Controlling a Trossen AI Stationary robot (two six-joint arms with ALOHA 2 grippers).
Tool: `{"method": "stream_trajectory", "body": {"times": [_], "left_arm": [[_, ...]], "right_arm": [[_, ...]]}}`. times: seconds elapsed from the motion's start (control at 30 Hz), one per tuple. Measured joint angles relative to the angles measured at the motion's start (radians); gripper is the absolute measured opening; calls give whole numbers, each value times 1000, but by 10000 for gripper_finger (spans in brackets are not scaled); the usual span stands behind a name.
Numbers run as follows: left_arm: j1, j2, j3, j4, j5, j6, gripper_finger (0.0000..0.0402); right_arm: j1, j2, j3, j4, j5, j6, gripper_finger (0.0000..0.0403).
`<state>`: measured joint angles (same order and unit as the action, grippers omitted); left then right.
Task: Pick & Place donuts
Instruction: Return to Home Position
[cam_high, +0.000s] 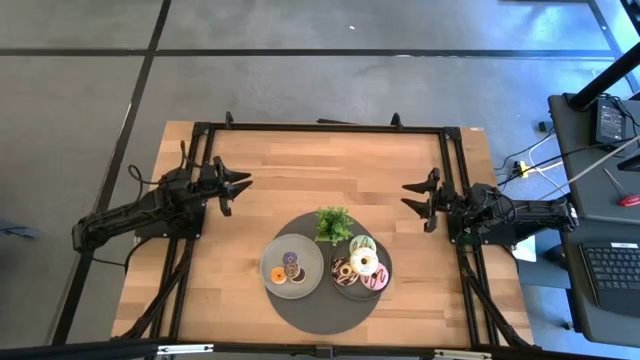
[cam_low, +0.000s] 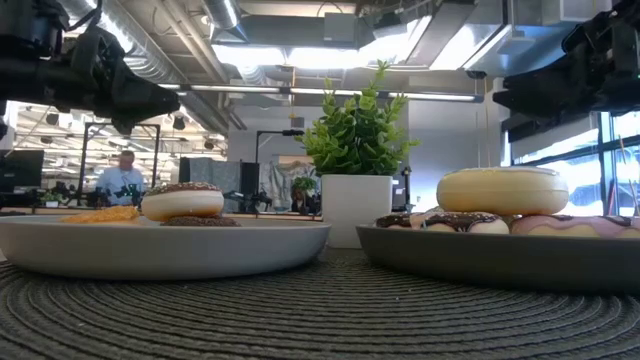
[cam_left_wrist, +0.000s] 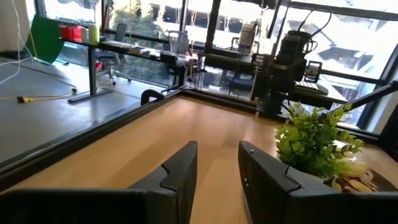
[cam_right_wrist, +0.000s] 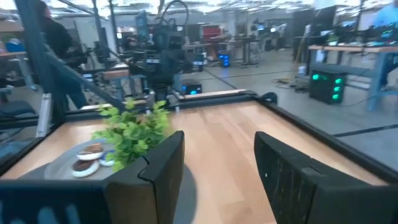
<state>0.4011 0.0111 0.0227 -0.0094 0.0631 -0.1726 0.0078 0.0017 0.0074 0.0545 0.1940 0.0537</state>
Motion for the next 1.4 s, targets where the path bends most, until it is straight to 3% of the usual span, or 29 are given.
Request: {"method": "stream_trajectory", "body": {"times": [0.57, 0.93, 1.4], "left_arm": [[0, 1, 0, 2, 0, 2, 112], [0, 1, 0, 5, 0, 2, 112], [0, 1, 0, 5, 1, 2, 112]], "right_arm": [[0, 1, 0, -1, 7, -14, 195], [0, 2, 0, 0, 5, -240, 195], [0, 2, 0, -1, 5, -243, 195]]}}
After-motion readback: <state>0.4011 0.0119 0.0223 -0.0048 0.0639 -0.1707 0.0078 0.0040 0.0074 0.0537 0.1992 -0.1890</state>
